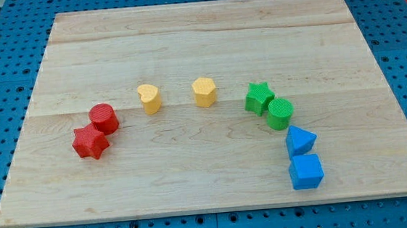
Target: Move your arm towards the blue cube
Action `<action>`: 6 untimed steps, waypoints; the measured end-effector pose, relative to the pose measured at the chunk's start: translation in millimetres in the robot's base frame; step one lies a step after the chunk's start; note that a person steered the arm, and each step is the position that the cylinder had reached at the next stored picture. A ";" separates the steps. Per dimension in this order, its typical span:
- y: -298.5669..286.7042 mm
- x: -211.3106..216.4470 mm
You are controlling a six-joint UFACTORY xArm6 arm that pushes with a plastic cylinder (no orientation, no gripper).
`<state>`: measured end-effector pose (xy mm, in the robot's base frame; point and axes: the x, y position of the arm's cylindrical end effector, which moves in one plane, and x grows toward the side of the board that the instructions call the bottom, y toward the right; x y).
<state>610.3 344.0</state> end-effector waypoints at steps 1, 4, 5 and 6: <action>0.0 0.0; -42.9 5.3; -95.7 7.1; -214.4 3.4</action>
